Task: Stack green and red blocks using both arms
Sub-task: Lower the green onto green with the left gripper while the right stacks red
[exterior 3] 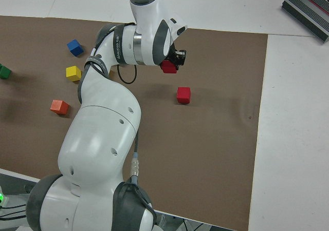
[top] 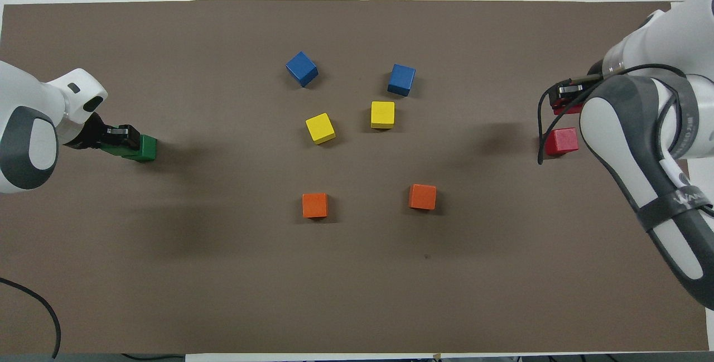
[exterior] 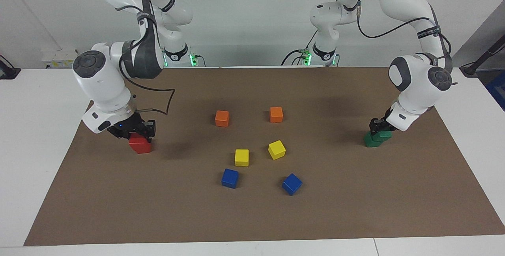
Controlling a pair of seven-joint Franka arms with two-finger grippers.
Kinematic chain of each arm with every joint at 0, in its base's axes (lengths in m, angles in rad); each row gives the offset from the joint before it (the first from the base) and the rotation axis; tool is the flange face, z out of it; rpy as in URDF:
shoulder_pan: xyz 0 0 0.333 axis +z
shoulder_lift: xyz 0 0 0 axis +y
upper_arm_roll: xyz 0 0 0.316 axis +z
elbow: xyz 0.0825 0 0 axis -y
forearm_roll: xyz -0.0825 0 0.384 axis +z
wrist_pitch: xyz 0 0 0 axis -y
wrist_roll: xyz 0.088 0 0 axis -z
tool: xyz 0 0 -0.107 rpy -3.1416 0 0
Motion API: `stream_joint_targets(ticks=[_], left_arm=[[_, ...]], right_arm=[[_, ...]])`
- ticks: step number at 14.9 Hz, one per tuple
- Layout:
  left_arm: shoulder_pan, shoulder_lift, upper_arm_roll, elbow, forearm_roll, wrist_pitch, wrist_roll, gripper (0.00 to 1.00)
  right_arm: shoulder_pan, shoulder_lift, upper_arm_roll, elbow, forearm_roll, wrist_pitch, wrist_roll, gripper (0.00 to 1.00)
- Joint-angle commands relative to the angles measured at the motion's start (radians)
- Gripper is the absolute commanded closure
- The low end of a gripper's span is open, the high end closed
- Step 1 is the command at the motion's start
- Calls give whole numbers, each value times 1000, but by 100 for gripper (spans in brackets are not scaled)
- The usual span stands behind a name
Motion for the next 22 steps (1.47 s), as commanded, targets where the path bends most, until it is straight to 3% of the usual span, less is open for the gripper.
stream_joint_targets(ticks=[1, 5, 22], left_arm=[[9, -37, -4, -42, -18, 27, 11, 100], [9, -35, -6, -42, -18, 32, 7, 100], [0, -35, -4, -56, -18, 42, 4, 100]], right_arm=[[-58, -104, 14, -244, -4, 196, -98, 100], [-78, -106, 14, -278, -4, 209, -183, 100], [-78, -85, 13, -295, 2, 219, -89, 100]])
